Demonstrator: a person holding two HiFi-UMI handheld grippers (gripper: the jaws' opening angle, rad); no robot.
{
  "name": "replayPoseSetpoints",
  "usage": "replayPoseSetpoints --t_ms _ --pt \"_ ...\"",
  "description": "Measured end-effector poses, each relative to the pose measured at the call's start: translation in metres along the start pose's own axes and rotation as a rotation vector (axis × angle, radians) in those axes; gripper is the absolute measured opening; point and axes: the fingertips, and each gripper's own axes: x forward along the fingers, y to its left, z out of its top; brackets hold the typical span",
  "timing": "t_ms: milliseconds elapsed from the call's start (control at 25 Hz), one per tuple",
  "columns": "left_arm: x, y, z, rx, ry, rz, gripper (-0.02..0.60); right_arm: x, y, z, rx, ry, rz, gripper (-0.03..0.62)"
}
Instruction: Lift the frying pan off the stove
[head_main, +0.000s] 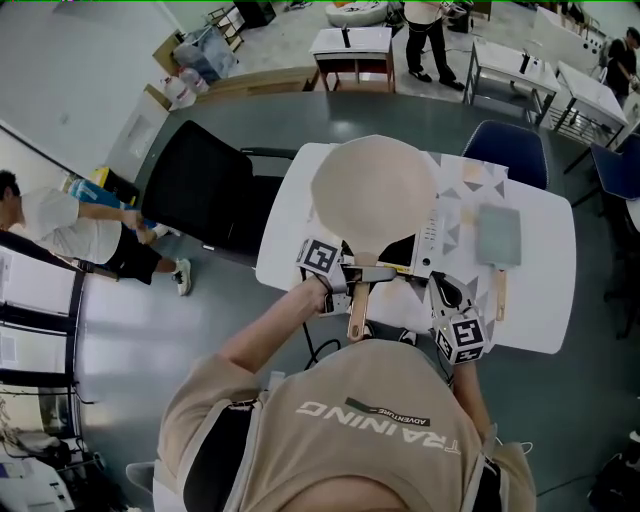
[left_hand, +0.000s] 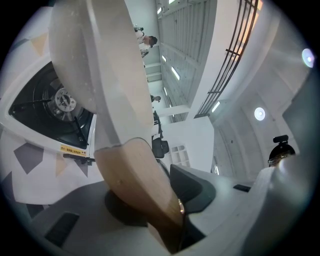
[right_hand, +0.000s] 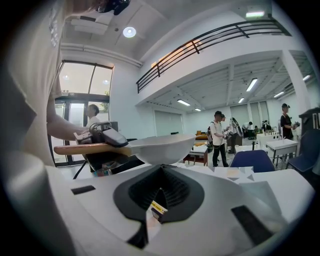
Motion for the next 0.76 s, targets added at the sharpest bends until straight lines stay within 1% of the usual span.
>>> replayPoseSetpoints --t_ms 160,520,760 --pt "-0.0004 0.0001 0.0023 0.01 -0.001 -0.008 0.147 0.0007 0.0005 -0.0028 0.0 0.009 -0.001 -0.005" --pt "-0.0015 -0.0033 0.0016 0.004 -0.005 -0.02 0.153 -0.0001 0.0006 -0.0025 0.003 0.018 -0.003 -0.005" --pt "-0.0087 0.0041 0.0071 0.025 -0.011 0.007 0.153 0.0069 0.0049 0.0027 -0.004 0.006 0.007 -0.005"
